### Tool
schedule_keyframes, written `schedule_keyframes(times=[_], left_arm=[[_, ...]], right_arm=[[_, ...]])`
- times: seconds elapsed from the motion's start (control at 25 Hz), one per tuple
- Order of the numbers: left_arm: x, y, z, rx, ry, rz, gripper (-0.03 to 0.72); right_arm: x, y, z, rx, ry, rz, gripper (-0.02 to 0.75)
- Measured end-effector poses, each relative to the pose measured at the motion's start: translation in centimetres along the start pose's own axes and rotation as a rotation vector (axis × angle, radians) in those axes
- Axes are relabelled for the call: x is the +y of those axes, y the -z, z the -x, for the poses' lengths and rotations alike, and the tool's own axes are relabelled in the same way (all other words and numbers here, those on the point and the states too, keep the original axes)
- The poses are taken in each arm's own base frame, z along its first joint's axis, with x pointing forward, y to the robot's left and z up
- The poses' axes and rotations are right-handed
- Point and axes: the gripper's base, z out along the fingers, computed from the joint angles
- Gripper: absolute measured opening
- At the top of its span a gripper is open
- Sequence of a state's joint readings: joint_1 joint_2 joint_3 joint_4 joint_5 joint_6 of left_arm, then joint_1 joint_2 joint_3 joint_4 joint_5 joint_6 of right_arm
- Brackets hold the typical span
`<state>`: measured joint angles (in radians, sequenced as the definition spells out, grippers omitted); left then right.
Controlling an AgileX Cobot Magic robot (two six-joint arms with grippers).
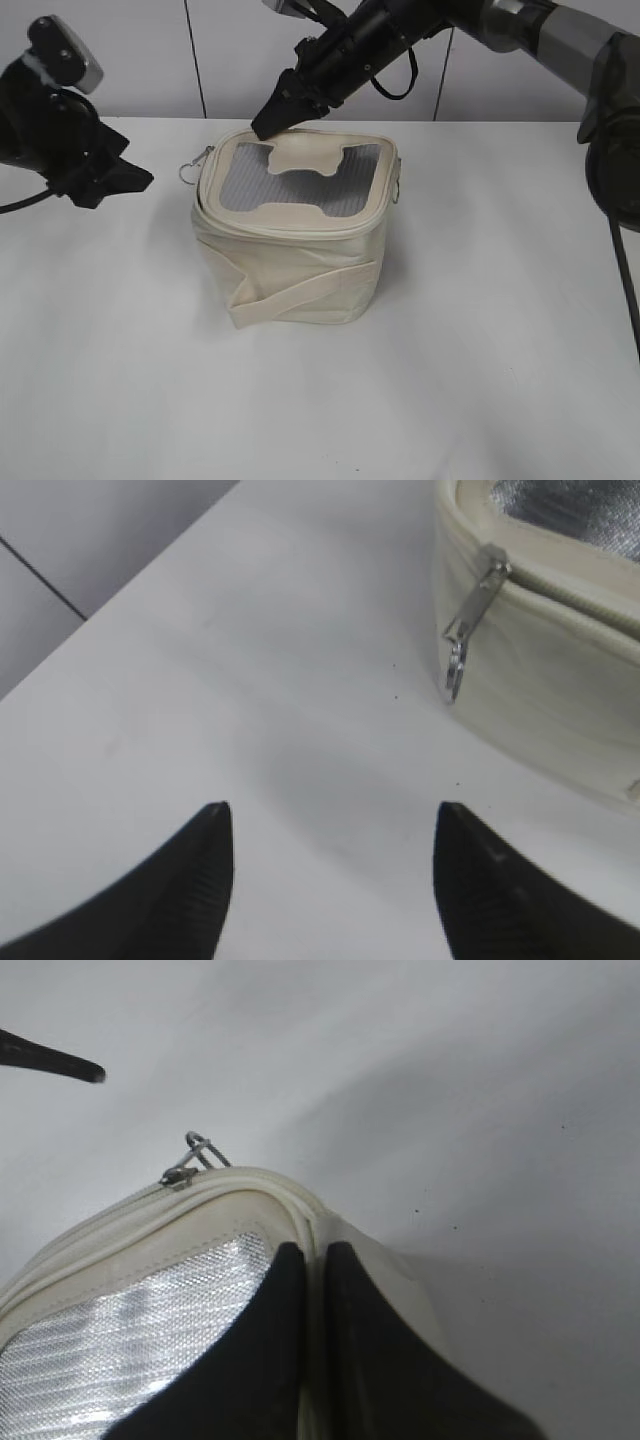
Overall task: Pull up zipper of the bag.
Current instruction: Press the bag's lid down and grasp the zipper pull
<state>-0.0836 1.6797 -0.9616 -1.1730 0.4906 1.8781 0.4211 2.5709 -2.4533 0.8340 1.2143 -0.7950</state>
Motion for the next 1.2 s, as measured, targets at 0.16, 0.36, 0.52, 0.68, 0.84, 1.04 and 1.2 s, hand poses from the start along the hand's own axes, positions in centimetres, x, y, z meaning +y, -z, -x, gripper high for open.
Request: schedule_keyframes(times=[0.16, 0.36, 0.52, 0.68, 0.84, 1.04, 1.2], left_arm=[[-0.6, -2.5, 0.7, 0.008, -0.055, -0.051, 0.477], [-1.1, -4.2, 1.7, 0.000, -0.107, -0.077, 0.477], [-1.2, -4.6, 2.2, -0.008, -0.128, -0.082, 0.468], [-1.4, -5.7, 2.5, -0.007, -0.147, -0.096, 0.430], [-1.9, -6.6, 2.8, -0.004, -0.160, -0.102, 0.316], [-2.2, -6.7, 3.1, 0.007, -0.204, -0.104, 0.012], [-2.3, -6.3, 3.0, 0.055, -0.157, -0.110, -0.004]], right_arm=[[0.0, 0.0, 0.0, -0.001, -0.001, 0.001, 0.039], [0.0, 0.0, 0.0, -0.002, -0.002, 0.002, 0.039], [0.0, 0.0, 0.0, -0.002, -0.004, 0.002, 0.039], [0.0, 0.0, 0.0, -0.002, -0.003, 0.002, 0.039], [0.0, 0.0, 0.0, -0.003, -0.003, 0.002, 0.039], [0.0, 0.0, 0.0, -0.003, -0.006, 0.003, 0.035], [0.0, 0.0, 0.0, -0.004, -0.016, 0.004, 0.033]])
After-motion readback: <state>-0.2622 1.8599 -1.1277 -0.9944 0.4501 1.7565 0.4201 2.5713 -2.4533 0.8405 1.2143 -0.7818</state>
